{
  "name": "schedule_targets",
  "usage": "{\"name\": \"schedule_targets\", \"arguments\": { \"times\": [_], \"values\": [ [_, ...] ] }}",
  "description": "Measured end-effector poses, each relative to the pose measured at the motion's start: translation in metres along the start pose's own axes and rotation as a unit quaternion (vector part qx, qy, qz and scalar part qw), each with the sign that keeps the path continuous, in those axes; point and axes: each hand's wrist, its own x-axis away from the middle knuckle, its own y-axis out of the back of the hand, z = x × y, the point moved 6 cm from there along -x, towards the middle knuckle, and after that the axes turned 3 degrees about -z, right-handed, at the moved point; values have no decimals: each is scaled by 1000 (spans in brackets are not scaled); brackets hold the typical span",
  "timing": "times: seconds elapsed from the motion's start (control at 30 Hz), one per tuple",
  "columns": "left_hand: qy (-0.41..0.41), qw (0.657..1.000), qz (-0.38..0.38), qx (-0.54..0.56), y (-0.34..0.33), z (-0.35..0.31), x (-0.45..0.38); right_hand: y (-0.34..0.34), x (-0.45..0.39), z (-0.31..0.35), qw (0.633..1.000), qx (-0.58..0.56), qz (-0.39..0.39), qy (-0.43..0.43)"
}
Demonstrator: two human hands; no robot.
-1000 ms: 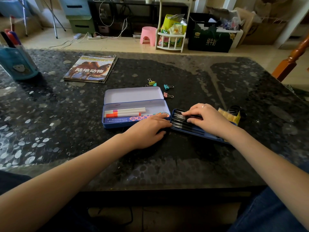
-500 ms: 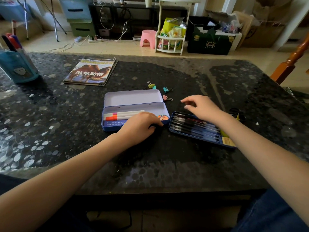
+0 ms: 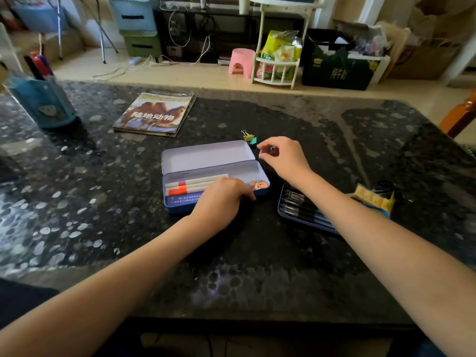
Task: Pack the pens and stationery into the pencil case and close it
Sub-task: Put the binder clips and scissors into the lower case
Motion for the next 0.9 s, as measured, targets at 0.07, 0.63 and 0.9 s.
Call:
{"name": "schedule_targets", "arguments": {
  "times": [0.07,0.63,0.9],
  "values": [
    [8,1000,-2,-11,-2,1,1,1,8,15,994,-106,18,20],
    [-10,996,42,80,12,-5,12,-1,-12,-9,996,87,21,-14],
    [2,997,46,62,12,24,-2,-23,-29,-30,958,276,62,-33]
  ]
}}
